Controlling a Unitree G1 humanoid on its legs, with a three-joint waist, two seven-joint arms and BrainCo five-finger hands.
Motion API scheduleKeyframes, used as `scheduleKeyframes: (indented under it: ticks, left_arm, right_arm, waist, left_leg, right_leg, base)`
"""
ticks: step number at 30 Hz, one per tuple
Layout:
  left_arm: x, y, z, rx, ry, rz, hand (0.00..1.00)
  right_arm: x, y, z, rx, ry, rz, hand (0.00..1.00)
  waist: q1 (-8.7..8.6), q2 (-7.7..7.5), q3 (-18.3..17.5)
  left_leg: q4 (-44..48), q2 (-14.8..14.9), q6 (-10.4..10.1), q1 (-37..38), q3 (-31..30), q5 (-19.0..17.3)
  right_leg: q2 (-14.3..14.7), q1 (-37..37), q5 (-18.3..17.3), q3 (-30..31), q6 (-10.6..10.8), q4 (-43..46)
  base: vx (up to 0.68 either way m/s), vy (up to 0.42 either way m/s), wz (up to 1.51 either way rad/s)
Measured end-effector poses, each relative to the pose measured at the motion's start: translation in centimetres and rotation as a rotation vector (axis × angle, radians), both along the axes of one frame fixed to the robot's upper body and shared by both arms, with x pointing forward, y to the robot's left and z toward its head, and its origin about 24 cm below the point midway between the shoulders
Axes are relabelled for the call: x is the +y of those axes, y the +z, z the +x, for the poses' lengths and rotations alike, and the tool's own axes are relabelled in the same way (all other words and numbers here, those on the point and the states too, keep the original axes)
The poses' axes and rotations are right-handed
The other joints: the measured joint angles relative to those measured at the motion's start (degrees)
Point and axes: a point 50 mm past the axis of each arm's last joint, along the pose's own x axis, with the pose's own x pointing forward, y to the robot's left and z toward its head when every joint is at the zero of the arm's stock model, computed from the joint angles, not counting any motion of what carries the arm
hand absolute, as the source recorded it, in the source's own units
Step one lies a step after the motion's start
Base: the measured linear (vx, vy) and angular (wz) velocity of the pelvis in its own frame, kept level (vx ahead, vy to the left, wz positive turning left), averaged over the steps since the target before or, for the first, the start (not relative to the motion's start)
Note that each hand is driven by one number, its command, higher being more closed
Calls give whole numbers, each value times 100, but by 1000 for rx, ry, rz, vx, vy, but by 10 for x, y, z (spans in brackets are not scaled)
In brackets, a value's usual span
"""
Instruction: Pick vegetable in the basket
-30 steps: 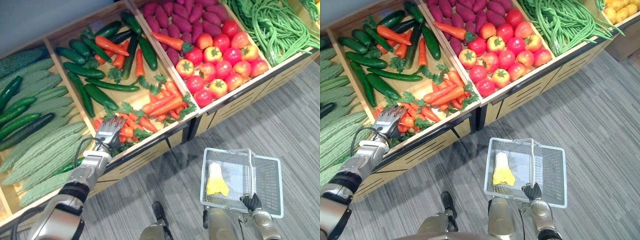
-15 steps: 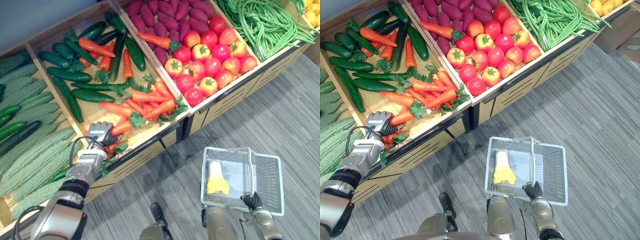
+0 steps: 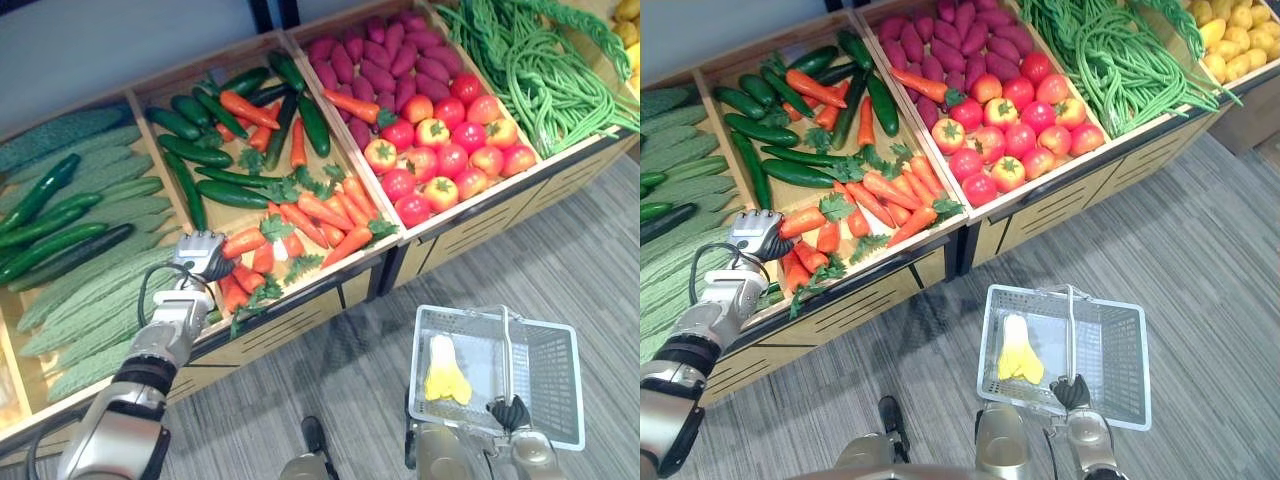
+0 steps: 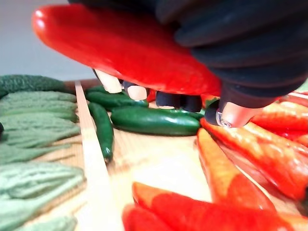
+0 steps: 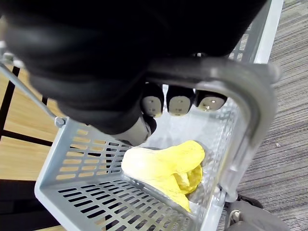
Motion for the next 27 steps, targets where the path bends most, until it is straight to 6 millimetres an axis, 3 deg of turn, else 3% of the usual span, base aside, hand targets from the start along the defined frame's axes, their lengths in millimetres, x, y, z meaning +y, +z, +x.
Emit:
scheduleKeyframes:
  ticks: [12,20,25,27]
  left_arm:
    - [-15,10,-2,-56,-82,-3,100]
    - [-28,13,-9,-86,-163,-13,100]
    - [-42,15,-16,-103,-249,-23,100]
    - [-50,15,-22,-105,-300,-30,100]
  right_arm:
    - [-3,-12,-28,95,-40,5,100]
    - [-9,-13,-33,123,-94,5,100]
    - [-44,7,-19,80,-64,-121,100]
    - [-67,28,-5,48,3,-235,100]
  waist:
    - [125,-15,-546]
    - [148,-42,-763]
    - [136,-50,-836]
    - [130,-51,-837]
  left_leg:
    - [-1,16,13,173,-243,19]
    - [-4,13,33,171,-322,70]
    - [-5,-1,30,275,-233,68]
    - [-5,-15,25,377,-44,64]
  right_leg:
    - [-4,312,-60,-214,-21,-7]
    - [-25,372,-73,-283,-28,-6]
    - [-26,375,-53,-186,-16,0]
    - [-11,373,-19,-13,-15,6]
  base:
    - [17,-10,9]
    - [-5,-8,7]
    - [21,2,-9]
    - [17,13,-33]
